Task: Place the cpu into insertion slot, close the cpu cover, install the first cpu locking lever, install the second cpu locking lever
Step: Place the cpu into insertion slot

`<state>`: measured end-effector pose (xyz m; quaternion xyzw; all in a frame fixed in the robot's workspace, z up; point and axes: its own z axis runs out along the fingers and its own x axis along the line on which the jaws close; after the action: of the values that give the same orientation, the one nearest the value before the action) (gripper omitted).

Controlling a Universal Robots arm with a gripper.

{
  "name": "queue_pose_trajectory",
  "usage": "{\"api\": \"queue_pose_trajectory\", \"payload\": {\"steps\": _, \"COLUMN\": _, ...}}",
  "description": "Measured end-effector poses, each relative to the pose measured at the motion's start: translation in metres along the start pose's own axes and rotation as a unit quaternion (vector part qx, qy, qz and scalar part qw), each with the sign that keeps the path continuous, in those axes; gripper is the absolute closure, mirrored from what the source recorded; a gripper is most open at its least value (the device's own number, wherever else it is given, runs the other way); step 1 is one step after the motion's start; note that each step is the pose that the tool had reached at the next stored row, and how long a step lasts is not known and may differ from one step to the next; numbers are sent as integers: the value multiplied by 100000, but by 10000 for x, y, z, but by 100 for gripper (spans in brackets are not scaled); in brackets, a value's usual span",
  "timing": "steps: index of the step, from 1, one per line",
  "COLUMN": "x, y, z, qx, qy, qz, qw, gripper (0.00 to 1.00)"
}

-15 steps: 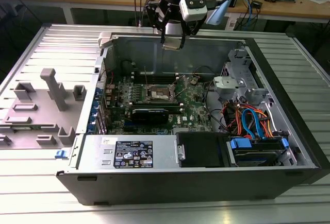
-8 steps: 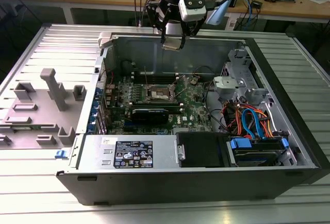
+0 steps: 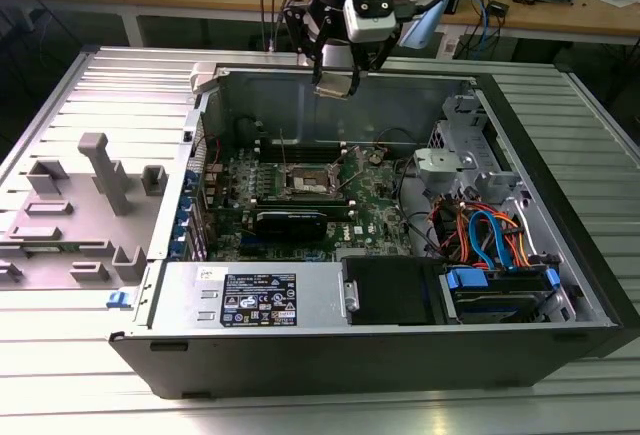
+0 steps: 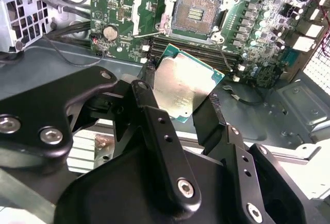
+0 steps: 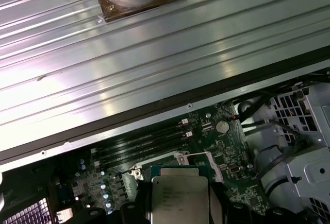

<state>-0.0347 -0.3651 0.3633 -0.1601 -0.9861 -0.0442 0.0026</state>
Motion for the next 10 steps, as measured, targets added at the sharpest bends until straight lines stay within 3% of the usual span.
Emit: {"api": "queue_pose_trajectory", "payload": {"steps": 10, "x": 0, "y": 0, "z": 3, "qx": -50, "qy": -231, "qz": 2665, "qw": 99964, "gripper": 46}}
